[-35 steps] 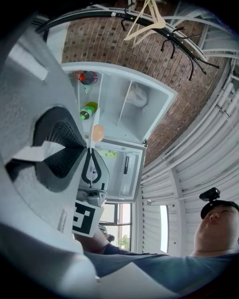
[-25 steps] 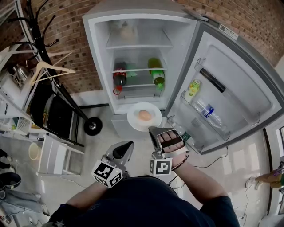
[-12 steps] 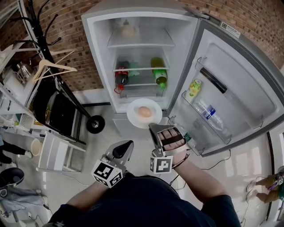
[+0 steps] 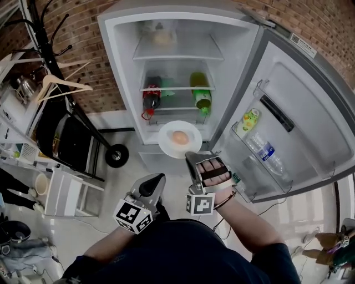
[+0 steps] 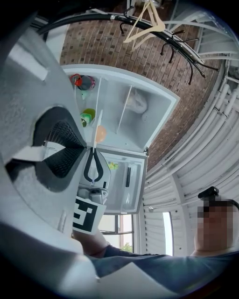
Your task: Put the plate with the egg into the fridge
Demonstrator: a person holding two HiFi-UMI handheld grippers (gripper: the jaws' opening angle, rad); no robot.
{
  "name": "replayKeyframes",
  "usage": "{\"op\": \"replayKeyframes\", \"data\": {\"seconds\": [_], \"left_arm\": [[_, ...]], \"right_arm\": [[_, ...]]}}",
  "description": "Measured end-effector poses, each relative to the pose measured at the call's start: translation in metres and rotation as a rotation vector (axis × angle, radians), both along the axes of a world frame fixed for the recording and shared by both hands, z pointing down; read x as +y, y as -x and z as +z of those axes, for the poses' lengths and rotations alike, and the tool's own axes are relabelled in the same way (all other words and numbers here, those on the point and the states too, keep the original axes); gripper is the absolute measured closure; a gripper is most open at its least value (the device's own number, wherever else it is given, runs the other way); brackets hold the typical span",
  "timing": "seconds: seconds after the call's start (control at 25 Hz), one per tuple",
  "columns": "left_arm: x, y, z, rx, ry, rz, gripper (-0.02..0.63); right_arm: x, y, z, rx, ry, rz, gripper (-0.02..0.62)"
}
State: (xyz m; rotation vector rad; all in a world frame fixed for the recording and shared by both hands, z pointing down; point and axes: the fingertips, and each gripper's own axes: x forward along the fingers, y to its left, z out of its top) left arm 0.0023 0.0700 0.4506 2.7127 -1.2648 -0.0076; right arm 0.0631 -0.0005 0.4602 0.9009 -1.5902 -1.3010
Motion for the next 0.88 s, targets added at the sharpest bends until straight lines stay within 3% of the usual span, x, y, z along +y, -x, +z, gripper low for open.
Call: {"op": "replayKeyframes", "data": {"seconds": [0.52,0.88], "left_arm": [[-0.143,0.033,-0.009,0.003,-0.020,0.124,0.601],[-0.203,0.056,-0.010,0.001,-0.019,0.195,0.601]], "right_arm": [[-0.138,0.033,0.001,0.026,0.011,0.096,0.575],[-0.214,0.052,0.008,0.029,0.034,0.179,0.574]]}}
